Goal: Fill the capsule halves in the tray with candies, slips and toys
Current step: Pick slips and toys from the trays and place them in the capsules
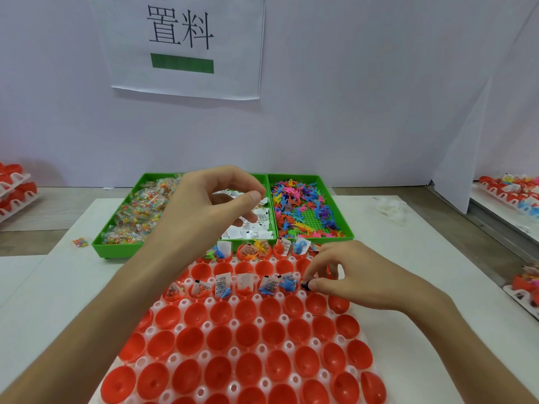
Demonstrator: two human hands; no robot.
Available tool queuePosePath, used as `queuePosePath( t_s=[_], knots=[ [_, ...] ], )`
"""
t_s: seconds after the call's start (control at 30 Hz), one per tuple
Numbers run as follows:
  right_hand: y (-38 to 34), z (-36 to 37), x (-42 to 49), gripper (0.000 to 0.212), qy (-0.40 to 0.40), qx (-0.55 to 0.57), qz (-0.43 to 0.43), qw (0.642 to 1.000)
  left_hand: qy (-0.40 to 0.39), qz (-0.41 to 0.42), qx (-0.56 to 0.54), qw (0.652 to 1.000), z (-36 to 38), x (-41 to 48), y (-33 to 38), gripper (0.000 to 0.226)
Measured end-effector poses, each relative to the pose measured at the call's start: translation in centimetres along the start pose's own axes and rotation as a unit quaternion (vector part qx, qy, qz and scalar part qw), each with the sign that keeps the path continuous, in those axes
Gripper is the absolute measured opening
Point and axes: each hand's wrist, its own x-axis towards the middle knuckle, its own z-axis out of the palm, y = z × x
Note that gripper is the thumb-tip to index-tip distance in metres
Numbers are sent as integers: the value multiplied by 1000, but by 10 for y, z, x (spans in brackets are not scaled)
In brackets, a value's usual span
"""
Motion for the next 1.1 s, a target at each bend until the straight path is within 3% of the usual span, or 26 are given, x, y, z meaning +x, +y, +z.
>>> queuePosePath(
  t_s=[0.27, 0.47, 0.57, 0.63, 0.7, 0.83, 0.93, 1.1],
  knots=[
    [1, -7, -2, 7, 36, 43, 1, 998, 1, 6, 2, 1000, -1, 1, -1, 10],
    [-2, -16, 15, 20, 145, 64, -10, 987, 22, 16, -7, 1000, -14, 9, -6, 12],
    [-9, -24, 38, 15, 192, 70, -7, 979, 41, 13, -11, 999, -28, 15, -11, 15],
    [-15, -27, 57, 10, 197, 76, -4, 978, 47, 2, 37, 998, -38, 21, -22, 15],
    [-22, -25, 75, 7, 196, 92, -4, 976, 52, -14, 171, 984, -49, 29, -41, 12],
    [-20, -23, 97, 7, 198, 97, 9, 975, 12, -113, 418, 902, -79, 36, -81, 6],
    [-1, -24, 102, 12, 213, 114, 43, 969, -46, -187, 458, 868, -92, 36, -105, 17],
    [20, -22, 103, 20, 223, 118, 58, 966, -28, -201, 428, 881, -91, 40, -121, 14]
  ],
)
